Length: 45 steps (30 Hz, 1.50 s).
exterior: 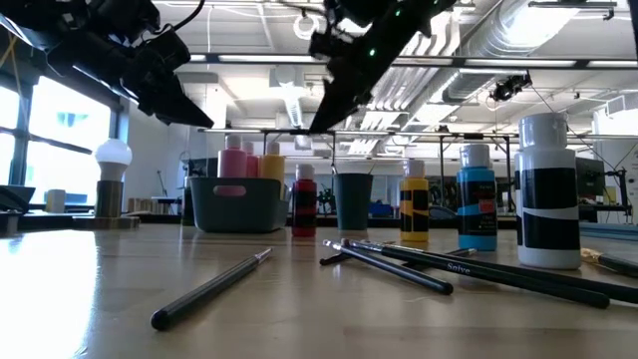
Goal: Pick & Place Paint Supplies
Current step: Move the small yellow paint bottle from right to the middle of the table
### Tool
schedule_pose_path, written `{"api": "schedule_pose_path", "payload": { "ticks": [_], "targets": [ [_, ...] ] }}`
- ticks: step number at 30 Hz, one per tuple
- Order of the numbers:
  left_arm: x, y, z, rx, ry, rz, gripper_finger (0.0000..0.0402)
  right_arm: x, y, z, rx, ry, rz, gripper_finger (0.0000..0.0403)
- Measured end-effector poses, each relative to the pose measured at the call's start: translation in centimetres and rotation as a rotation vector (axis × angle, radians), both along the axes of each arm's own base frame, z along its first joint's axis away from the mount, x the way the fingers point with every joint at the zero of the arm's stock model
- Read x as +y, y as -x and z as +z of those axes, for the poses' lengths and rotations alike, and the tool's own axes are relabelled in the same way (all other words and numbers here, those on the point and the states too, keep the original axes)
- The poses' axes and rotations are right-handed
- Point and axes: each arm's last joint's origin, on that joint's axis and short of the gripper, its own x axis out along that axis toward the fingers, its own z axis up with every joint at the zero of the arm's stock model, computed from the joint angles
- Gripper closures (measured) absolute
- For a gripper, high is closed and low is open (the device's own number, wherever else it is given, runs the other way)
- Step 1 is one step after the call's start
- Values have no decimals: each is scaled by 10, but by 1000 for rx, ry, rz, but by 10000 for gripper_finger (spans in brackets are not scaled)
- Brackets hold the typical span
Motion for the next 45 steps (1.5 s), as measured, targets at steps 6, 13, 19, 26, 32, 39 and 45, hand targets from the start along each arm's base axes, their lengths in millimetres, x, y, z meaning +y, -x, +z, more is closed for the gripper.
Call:
{"api": "schedule_pose_path", "payload": {
  "ticks": [6,13,19,26,32,39,45],
  "targets": [
    [0,0,0,0,2,-1,402,7,34,39,5,4,18,151],
    [0,0,-1,6,8,-4,402,15,82,71,45,-94,5,173],
    [0,0,-1,10,14,-5,402,16,97,78,35,-233,11,183],
    [0,0,-1,10,14,-5,402,12,99,35,113,-252,1,184],
    [0,0,-1,9,14,-4,402,13,102,1,146,-296,-30,184],
    [0,0,-1,9,14,-4,402,15,105,-31,135,-323,-8,184],
    [0,0,-1,6,14,-2,402,16,104,-42,85,-350,1,184]
  ]
}}
